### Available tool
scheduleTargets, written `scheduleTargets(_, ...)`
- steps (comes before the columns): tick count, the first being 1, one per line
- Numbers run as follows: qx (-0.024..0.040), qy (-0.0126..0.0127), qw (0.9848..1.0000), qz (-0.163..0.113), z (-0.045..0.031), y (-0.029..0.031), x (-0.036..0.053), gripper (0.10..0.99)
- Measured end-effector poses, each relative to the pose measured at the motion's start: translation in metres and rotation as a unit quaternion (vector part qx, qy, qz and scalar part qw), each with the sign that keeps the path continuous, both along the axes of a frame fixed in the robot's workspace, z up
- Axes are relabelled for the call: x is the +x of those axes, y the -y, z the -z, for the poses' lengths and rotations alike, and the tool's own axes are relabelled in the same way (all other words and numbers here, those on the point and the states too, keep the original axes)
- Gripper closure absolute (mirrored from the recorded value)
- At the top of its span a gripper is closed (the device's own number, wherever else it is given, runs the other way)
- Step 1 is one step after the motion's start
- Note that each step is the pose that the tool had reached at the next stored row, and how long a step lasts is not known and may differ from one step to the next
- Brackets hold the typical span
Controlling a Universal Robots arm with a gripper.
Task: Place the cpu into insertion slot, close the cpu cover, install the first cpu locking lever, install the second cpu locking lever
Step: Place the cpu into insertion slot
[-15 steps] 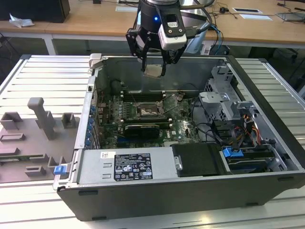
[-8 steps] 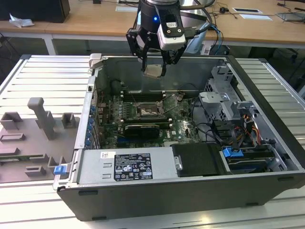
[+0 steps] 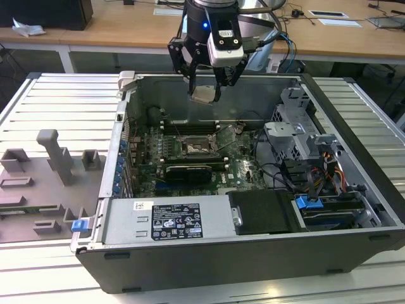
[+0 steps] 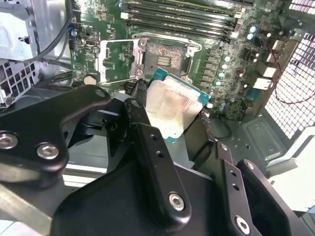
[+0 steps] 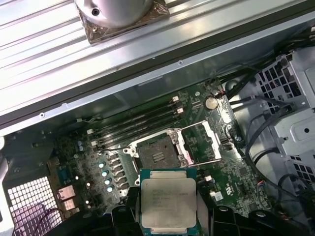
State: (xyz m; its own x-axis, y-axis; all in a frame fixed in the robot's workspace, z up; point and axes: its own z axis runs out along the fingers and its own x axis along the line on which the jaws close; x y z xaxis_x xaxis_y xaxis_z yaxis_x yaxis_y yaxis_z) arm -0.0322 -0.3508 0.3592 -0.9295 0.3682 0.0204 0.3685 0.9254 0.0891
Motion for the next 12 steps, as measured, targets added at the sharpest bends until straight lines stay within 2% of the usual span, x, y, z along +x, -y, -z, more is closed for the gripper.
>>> scheduleTargets(12,0.0001,0.0000,0.9992,0.041,0.0015,0.0000,-0.0008,0.545)
